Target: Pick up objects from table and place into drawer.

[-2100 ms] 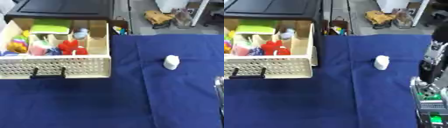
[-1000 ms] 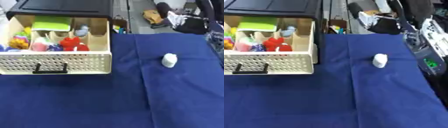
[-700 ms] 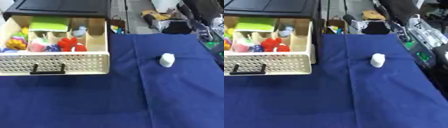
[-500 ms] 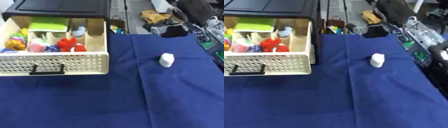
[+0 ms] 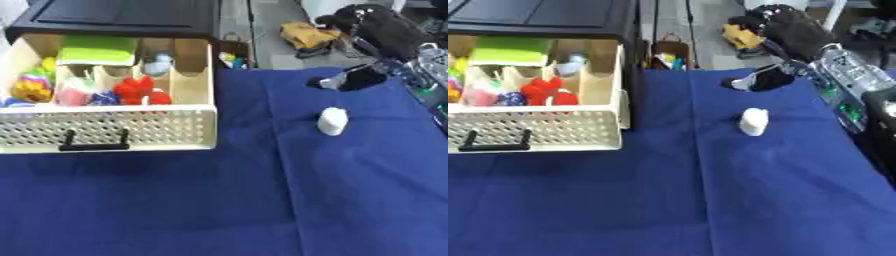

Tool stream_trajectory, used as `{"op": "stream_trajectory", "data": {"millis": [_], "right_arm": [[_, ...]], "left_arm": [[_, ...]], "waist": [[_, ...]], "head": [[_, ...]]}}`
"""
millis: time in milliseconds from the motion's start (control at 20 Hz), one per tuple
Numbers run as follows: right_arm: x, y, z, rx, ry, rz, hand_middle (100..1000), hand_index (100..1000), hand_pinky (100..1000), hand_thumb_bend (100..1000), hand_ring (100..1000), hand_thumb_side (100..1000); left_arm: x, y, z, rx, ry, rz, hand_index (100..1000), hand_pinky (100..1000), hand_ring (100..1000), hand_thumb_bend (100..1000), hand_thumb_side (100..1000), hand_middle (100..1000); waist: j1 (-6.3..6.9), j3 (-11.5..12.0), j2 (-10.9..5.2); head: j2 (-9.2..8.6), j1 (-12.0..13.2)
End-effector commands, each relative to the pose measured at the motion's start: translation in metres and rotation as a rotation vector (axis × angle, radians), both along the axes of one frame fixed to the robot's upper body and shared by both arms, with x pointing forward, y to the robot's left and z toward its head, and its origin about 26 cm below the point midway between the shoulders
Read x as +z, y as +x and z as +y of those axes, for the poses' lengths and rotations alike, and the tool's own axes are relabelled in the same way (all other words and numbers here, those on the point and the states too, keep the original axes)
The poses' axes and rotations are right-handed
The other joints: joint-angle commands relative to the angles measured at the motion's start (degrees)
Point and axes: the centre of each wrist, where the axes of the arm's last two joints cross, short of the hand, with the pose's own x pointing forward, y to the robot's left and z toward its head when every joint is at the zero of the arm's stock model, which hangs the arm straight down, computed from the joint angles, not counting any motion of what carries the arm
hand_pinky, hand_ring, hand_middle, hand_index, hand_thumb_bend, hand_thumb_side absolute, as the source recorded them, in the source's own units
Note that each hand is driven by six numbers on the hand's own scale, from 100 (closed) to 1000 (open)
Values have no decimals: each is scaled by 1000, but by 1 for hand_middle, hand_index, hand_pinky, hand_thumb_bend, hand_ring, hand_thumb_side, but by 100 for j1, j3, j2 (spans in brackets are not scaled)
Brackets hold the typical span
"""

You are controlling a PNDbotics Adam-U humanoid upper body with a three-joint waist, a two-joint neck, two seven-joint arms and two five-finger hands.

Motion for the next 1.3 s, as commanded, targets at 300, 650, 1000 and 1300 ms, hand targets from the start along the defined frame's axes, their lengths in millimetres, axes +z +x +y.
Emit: {"op": "stream_trajectory", "data": {"millis": [300,650,1000,1300], "right_arm": [[38,12,-24,-226,104,341,646,914,756,689,833,600],[82,-12,-7,-334,173,634,606,911,705,709,814,556],[74,-9,-4,-391,170,738,607,936,698,648,819,368],[65,-5,-3,-404,135,766,624,940,712,601,840,303]], "left_arm": [[6,-2,2,-4,23,-16,809,457,647,572,1000,676],[6,-2,3,-2,24,-17,809,457,648,574,1000,676],[6,-2,2,-2,21,-18,810,456,648,574,1000,676],[7,-2,2,-4,18,-19,810,456,647,572,1000,675]], "waist": [[33,-48,-132],[35,-62,-127],[34,-53,-120],[25,-54,-108]], "head": [[-38,8],[-29,-7],[-37,-23],[-31,-30]]}}
